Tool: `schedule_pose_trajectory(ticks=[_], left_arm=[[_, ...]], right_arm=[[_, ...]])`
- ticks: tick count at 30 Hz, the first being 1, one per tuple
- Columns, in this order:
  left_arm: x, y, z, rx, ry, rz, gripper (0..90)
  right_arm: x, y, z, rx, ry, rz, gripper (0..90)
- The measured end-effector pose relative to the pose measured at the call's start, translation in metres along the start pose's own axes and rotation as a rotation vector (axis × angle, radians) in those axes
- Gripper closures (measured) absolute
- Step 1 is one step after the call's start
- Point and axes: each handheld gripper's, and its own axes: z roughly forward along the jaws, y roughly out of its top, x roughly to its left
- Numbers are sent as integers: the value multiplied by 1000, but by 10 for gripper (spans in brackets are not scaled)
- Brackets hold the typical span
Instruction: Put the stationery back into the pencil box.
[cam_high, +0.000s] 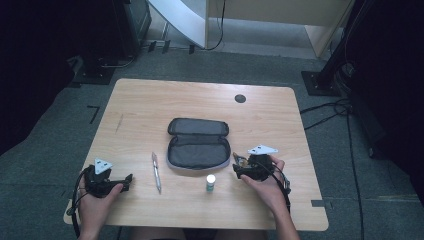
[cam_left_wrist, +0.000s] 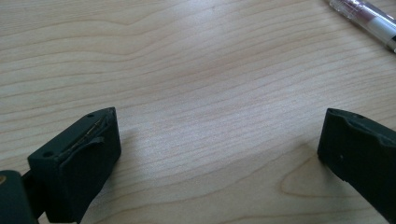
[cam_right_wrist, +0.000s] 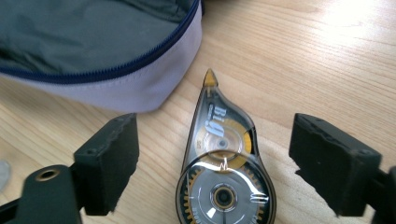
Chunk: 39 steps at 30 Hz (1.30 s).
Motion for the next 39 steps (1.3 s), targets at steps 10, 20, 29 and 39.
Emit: schedule_pose_trajectory(ticks=[10, 20, 29, 39], left_arm=[[0, 0, 0, 0, 0, 1, 0], [0, 0, 0, 0, 0, 1, 0], [0, 0, 0, 0, 0, 0, 0], [0, 0, 0, 0, 0, 0, 0]], right_arm=[[-2, -12, 9, 7, -72, -37, 225], [-3, -19, 5, -47, -46, -37, 444], [-7, -18, -5, -88, -42, -9, 509], [-5, -19, -5, -64, -2, -19, 479]])
